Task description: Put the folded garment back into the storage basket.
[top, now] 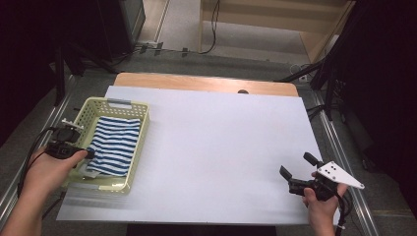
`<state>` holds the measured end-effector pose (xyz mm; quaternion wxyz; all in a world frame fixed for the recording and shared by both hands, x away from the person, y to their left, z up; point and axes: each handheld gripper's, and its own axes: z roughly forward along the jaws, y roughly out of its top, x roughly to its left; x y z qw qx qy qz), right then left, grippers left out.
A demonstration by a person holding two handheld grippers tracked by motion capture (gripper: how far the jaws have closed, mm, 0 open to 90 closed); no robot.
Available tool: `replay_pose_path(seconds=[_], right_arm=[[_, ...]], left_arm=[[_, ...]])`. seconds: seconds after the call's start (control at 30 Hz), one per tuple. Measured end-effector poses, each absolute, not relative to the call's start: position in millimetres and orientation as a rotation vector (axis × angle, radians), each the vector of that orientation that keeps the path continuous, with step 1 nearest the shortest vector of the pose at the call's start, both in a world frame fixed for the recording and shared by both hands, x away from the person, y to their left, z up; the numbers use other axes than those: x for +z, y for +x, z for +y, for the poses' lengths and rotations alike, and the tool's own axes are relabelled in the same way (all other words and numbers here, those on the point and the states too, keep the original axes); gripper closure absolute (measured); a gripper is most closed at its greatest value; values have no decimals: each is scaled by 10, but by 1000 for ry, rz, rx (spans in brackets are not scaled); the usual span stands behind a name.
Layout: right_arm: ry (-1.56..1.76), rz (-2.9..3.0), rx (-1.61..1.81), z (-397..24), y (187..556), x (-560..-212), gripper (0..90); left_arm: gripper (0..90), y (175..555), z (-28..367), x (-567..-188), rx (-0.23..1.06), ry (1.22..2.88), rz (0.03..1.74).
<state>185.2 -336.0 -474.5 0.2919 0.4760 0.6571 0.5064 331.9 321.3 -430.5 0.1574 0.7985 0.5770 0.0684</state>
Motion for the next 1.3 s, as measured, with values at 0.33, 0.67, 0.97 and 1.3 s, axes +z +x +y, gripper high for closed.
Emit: replay_pose_path(seconds=[0.33, 0.67, 0.97, 1.3], right_arm=[[1264, 1752, 1350, -3358, 1851, -4748, 0], [1263, 1748, 1351, -3368, 1836, -4740, 0], [1265, 1740, 1347, -3407, 1846, -4736, 0], [1267, 1734, 1347, -3419, 1834, -4722, 0]], left_arm=[[900, 3349, 3226, -4328, 220, 2340, 1647], [900, 3390, 3222, -4334, 287, 2354, 1650], [496, 3220, 3172, -4161, 412, 2201, 1572], [139, 3079, 2990, -4018, 440, 2036, 1397]])
